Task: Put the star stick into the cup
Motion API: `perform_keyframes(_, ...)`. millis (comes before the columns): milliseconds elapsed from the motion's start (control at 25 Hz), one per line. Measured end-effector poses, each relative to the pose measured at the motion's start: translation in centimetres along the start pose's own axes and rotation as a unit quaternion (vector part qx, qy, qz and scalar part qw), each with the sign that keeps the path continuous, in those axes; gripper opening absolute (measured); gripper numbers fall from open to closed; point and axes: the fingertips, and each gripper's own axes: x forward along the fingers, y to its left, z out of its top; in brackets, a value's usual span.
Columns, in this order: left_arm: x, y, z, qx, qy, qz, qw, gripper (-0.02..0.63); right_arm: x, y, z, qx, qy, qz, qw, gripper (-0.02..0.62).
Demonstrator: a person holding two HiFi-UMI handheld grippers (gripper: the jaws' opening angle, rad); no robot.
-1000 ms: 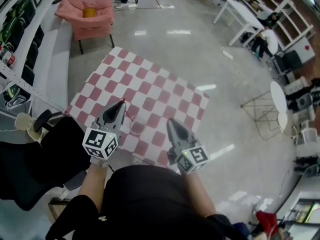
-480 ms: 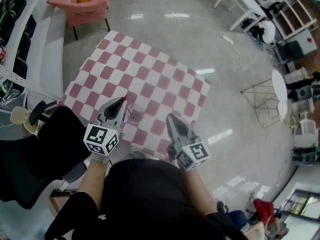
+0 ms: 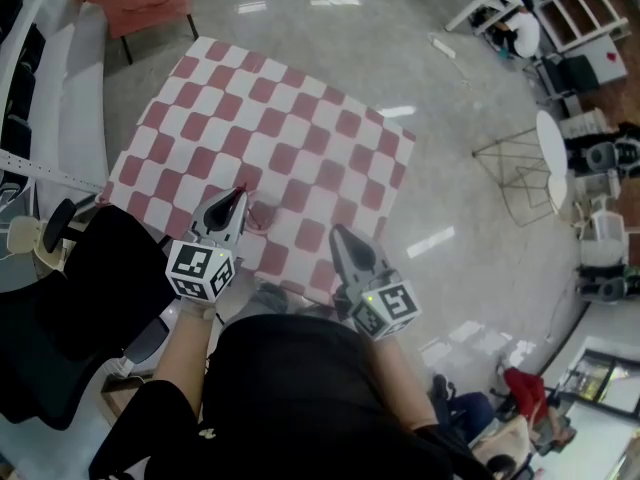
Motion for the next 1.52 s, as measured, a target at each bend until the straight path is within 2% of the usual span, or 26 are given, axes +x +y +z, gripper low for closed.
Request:
perform_keyframes(320, 1.6, 2.1, -1.8, -0.012, 0.013, 0.009, 0.9998, 0.054, -0.7, -0.9, -1.8, -0.011, 0.038, -0.025, 0.999, 0.021)
perform_keyframes(520, 2.5, 3.1, -2.0, -0.014, 0.017, 0.019, 0.9996, 0.055, -0.7, -0.9, -1.3, 0.000, 0.023, -0.023, 0.999, 0.021)
perform_keyframes(840, 3.3, 4.6, -2.9, -0.019, 0.030, 0.029, 0.9989, 0.055, -0.7, -1.3, -1.7, -0.004, 0.040, -0.030, 0.999, 0.021)
perform_keyframes(960, 3.4, 4.6, -3.1, -0.016, 0.034, 0.030, 0.9988, 0.071, -0.5, -1.4, -1.6, -0.001, 0.028, -0.024, 0.999, 0.021)
perform_keyframes(1240, 3.3, 4.3, -2.4, -0.004, 0.036, 0.036, 0.9987, 0.141, -0.6, -1.5, -1.5, -0.001, 0.024, -0.018, 1.000, 0.021)
perform_keyframes(1400, 2.4, 2.7, -0.8, 0.011, 0.026, 0.035, 0.9990, 0.144, -1.8, -1.9, -1.2, -0.005, 0.028, -0.025, 0.999, 0.021)
perform_keyframes(1520, 2.0, 0.6, 1.0, 0.027, 0.013, 0.026, 0.9992, 0.143, -2.7, -2.3, 0.0, 0.004, 0.005, -0.031, 1.000, 0.021)
